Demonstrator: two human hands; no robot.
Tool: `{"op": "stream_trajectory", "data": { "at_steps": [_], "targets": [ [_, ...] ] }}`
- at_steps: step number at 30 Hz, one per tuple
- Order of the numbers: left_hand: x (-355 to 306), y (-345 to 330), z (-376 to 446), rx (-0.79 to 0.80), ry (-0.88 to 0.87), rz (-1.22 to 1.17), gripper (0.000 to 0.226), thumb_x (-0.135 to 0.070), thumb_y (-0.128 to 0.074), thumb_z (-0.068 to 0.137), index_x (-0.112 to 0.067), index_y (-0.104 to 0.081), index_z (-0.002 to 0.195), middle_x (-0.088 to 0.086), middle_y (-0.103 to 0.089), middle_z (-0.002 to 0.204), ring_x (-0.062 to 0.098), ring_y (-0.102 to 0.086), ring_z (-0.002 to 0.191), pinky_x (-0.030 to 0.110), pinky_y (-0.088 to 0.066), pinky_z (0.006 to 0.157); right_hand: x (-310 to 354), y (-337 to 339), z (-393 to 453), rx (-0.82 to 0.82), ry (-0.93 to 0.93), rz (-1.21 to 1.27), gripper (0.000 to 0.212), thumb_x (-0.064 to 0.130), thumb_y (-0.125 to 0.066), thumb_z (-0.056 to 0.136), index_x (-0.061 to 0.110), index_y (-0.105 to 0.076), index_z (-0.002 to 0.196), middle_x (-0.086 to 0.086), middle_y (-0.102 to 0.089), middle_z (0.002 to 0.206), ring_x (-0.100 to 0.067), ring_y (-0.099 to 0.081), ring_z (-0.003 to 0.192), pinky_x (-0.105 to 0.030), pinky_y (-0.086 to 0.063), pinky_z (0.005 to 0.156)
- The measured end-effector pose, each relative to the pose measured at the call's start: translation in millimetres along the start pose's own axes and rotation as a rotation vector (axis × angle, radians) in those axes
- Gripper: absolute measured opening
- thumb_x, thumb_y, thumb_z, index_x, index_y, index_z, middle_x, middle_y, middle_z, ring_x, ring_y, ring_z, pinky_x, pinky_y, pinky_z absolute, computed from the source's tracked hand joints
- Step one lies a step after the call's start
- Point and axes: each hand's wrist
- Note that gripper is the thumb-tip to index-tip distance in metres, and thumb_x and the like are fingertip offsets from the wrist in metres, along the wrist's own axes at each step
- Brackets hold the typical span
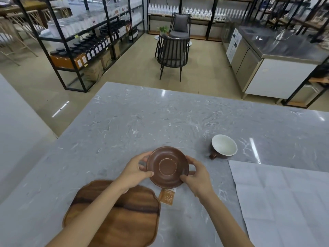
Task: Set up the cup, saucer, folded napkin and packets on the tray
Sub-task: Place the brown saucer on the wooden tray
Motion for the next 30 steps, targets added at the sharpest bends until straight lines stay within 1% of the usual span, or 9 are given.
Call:
{"op": "stream_trajectory", "data": {
  "at_steps": [6,10,15,18,20,23,25,27,30],
  "targets": [
    [-7,24,-40,0.001,-0.032,-0.045,0.076,-0.001,-0.082,0.079,-0.034,-0.054,0.142,-0.001,-0.061,0.123,0.024,-0.067,0.103,0.033,-0.061,0.087,18,-13,-36,-0.01,0.014,0.028,0.075,-0.003,-0.074,0.072,0.035,-0.059,0.134,0.009,-0.06,0.131,-0.008,-0.074,0.086,-0.022,-0.062,0.072],
    [-3,42,-67,-0.032,-0.056,-0.093,0.071,-0.003,-0.082,0.08,-0.033,-0.058,0.14,-0.006,-0.065,0.123,0.017,-0.071,0.099,0.019,-0.059,0.08,27,-29,-63,-0.015,0.015,0.058,0.075,0.001,-0.075,0.072,0.036,-0.057,0.136,0.013,-0.061,0.132,-0.005,-0.073,0.089,-0.017,-0.059,0.071],
    [12,66,-99,-0.016,-0.043,-0.121,0.069,-0.005,-0.083,0.081,-0.034,-0.059,0.138,-0.012,-0.067,0.124,0.009,-0.073,0.098,0.019,-0.058,0.081,31,-52,-96,-0.024,0.029,0.11,0.074,-0.003,-0.074,0.071,0.032,-0.058,0.135,0.009,-0.06,0.132,-0.004,-0.074,0.085,-0.027,-0.064,0.07],
    [21,78,-113,-0.026,-0.041,-0.112,0.065,-0.006,-0.085,0.079,-0.04,-0.064,0.129,-0.01,-0.07,0.121,0.008,-0.073,0.098,0.022,-0.059,0.082,31,-67,-113,-0.027,0.006,0.117,0.073,-0.004,-0.074,0.072,0.028,-0.059,0.136,0.004,-0.064,0.131,-0.01,-0.076,0.088,-0.04,-0.064,0.084],
    [28,85,-120,-0.039,-0.039,-0.109,0.062,-0.005,-0.085,0.078,-0.043,-0.066,0.124,-0.011,-0.072,0.119,0.007,-0.074,0.098,0.024,-0.06,0.083,31,-77,-123,-0.041,-0.01,0.139,0.071,-0.006,-0.074,0.073,0.024,-0.059,0.137,0.0,-0.065,0.13,-0.017,-0.075,0.096,-0.044,-0.062,0.089],
    [40,92,-129,-0.059,-0.011,-0.114,0.061,-0.003,-0.084,0.079,-0.033,-0.067,0.129,-0.012,-0.072,0.122,0.01,-0.074,0.099,0.033,-0.062,0.088,29,-92,-136,-0.061,-0.018,0.152,0.067,-0.005,-0.074,0.074,0.026,-0.062,0.133,0.003,-0.072,0.12,-0.014,-0.073,0.096,-0.041,-0.062,0.088],
    [48,94,-134,-0.078,0.004,-0.114,0.06,-0.002,-0.083,0.079,-0.027,-0.066,0.131,-0.011,-0.071,0.124,0.007,-0.073,0.098,0.027,-0.061,0.084,26,-101,-145,-0.06,-0.031,0.153,0.064,-0.002,-0.074,0.076,0.031,-0.064,0.129,0.011,-0.077,0.102,-0.01,-0.074,0.086,-0.031,-0.062,0.082],
    [56,95,-138,-0.089,0.021,-0.108,0.059,-0.003,-0.083,0.08,-0.023,-0.065,0.133,-0.011,-0.07,0.125,0.005,-0.072,0.098,0.023,-0.058,0.085,22,-109,-151,-0.073,-0.047,0.153,0.062,-0.001,-0.074,0.077,0.034,-0.065,0.127,0.012,-0.078,0.086,-0.009,-0.073,0.081,-0.027,-0.061,0.078],
    [66,97,-144,-0.08,0.038,-0.09,0.06,-0.006,-0.081,0.082,-0.024,-0.063,0.136,-0.012,-0.068,0.127,0.003,-0.07,0.103,0.024,-0.055,0.09,15,-120,-157,-0.088,-0.064,0.158,0.059,0.002,-0.074,0.079,0.037,-0.065,0.125,0.005,-0.077,0.087,-0.01,-0.073,0.083,-0.026,-0.06,0.079]
  ]
}}
Point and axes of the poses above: each hand's wrist, its own z-axis towards the middle knuckle, its own y-axis out of the back of the hand, x = y × z
